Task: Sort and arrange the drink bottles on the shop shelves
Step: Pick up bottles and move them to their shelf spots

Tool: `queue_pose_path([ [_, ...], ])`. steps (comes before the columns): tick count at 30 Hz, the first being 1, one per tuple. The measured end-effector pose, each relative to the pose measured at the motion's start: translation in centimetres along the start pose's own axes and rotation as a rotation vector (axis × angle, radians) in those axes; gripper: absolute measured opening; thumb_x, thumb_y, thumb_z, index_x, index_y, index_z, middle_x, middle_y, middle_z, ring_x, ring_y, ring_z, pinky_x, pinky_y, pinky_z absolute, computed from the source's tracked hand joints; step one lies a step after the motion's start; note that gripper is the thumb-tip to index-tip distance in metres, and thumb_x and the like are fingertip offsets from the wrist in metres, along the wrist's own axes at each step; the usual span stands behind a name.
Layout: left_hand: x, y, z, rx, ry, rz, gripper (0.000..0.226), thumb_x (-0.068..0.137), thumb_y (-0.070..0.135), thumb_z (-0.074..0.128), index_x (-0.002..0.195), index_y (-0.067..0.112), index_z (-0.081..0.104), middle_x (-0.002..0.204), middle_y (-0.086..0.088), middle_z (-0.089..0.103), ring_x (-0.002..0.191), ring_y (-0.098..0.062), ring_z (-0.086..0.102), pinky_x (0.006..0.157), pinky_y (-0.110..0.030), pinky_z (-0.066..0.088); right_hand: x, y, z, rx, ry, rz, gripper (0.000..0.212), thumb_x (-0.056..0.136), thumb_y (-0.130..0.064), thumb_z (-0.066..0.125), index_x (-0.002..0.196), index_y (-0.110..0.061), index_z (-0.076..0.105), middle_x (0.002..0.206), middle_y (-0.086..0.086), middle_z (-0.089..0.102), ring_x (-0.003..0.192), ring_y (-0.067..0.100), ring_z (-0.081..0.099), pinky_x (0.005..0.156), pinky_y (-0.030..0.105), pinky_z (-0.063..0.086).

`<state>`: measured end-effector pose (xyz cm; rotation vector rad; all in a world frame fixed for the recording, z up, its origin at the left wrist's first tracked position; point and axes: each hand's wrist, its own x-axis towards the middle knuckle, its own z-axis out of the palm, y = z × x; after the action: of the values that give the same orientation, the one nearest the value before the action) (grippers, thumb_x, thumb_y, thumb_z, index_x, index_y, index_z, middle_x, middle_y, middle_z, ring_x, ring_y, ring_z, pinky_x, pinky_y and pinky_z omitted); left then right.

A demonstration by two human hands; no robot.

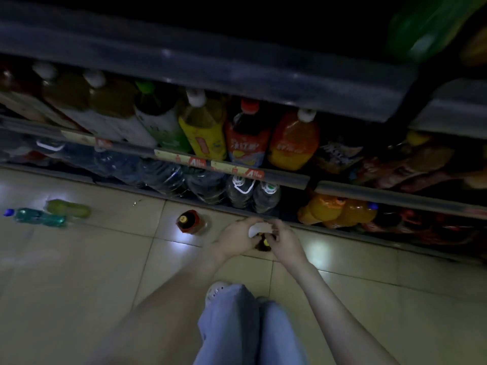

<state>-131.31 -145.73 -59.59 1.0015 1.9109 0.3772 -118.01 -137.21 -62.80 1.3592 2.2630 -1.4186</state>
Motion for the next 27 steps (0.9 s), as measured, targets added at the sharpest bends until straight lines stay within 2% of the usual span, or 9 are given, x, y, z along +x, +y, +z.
queue_pose_path([
  [2,-2.8,3.0,-2.7,0.028,0.018,0.033,0.050,0.093,0.023,0.055,0.141,0.026,0.043,0.138,-0.002,0.052,0.127,-0.020,0.047,0.093,-0.023,0.039,-3.1,-3.9,-3.4,0.028,0.037,-0.043,0.036,0.091,-0.009,0.057,0.127,-0.013,0.054,0.121,0.010,0.060,0.110,0.023,0.059,0.094,0.030,0.047],
  [5,-6.6,7.5,-6.9,0.051,0.045,0.106,0.050,0.091,0.030,0.056,0.140,0.028,0.045,0.137,-0.002,0.054,0.124,-0.019,0.051,0.098,-0.033,0.044,-7.4,-9.6,-8.3,0.038,0.087,-0.108,0.033,0.093,-0.006,0.056,0.126,-0.010,0.056,0.116,0.005,0.059,0.104,0.014,0.057,0.086,0.015,0.041],
  [9,-11.2,13.7,-13.2,0.086,0.111,0.247,0.044,0.091,0.035,0.056,0.134,0.029,0.050,0.126,0.002,0.061,0.112,-0.016,0.058,0.091,-0.035,0.050,-12.3,-16.6,-14.4,0.040,0.209,-0.210,0.024,0.095,-0.015,0.056,0.119,-0.017,0.058,0.110,-0.003,0.059,0.099,0.009,0.057,0.080,0.013,0.041],
  [12,-13.9,17.9,-17.3,0.084,0.187,0.397,0.031,0.092,0.039,0.054,0.122,0.032,0.057,0.114,0.008,0.066,0.101,-0.011,0.062,0.083,-0.036,0.054,-15.1,-20.4,-18.5,0.046,0.329,-0.281,0.021,0.096,-0.023,0.055,0.117,-0.021,0.059,0.106,-0.008,0.058,0.095,0.004,0.056,0.074,0.003,0.039],
  [14,-15.1,20.5,-19.2,0.080,0.246,0.484,0.025,0.094,0.038,0.052,0.118,0.033,0.059,0.110,0.011,0.066,0.097,-0.005,0.062,0.081,-0.035,0.055,-16.6,-22.2,-20.8,0.078,0.448,-0.324,0.020,0.096,-0.025,0.056,0.116,-0.025,0.058,0.106,-0.010,0.058,0.094,0.002,0.057,0.075,0.004,0.042],
  [16,-15.9,23.1,-20.6,0.025,0.344,0.548,0.025,0.095,0.038,0.052,0.119,0.032,0.057,0.108,0.013,0.063,0.096,0.000,0.060,0.083,-0.034,0.055,-17.4,-23.2,-22.7,0.113,0.564,-0.353,0.025,0.095,-0.027,0.057,0.120,-0.025,0.055,0.111,-0.010,0.057,0.099,0.001,0.056,0.079,0.012,0.046],
  [21,-15.2,29.1,-21.8,0.023,0.596,0.604,0.055,0.095,0.033,0.054,0.145,0.025,0.033,0.138,0.000,0.045,0.123,-0.013,0.047,0.095,-0.032,0.047,-17.8,-24.7,-27.5,0.204,0.656,-0.383,0.053,0.096,-0.025,0.056,0.143,-0.016,0.034,0.139,-0.003,0.043,0.124,0.008,0.045,0.095,0.023,0.045],
  [24,-13.4,32.0,-22.0,0.005,0.605,0.536,0.072,0.092,0.033,0.058,0.151,0.026,0.017,0.142,-0.009,0.037,0.127,-0.025,0.043,0.097,-0.035,0.045,-17.6,-25.4,-29.9,0.229,0.631,-0.396,0.059,0.096,-0.021,0.056,0.147,-0.017,0.027,0.146,-0.003,0.036,0.130,0.006,0.037,0.097,0.018,0.038],
  [27,-11.1,34.8,-22.3,-0.110,0.576,0.525,0.085,0.089,0.037,0.060,0.153,0.030,0.005,0.144,-0.010,0.040,0.122,-0.028,0.050,0.093,-0.037,0.049,-16.8,-25.3,-31.6,0.231,0.559,-0.388,0.061,0.096,-0.018,0.055,0.149,-0.017,0.026,0.150,0.000,0.036,0.134,0.011,0.037,0.099,0.017,0.031],
])
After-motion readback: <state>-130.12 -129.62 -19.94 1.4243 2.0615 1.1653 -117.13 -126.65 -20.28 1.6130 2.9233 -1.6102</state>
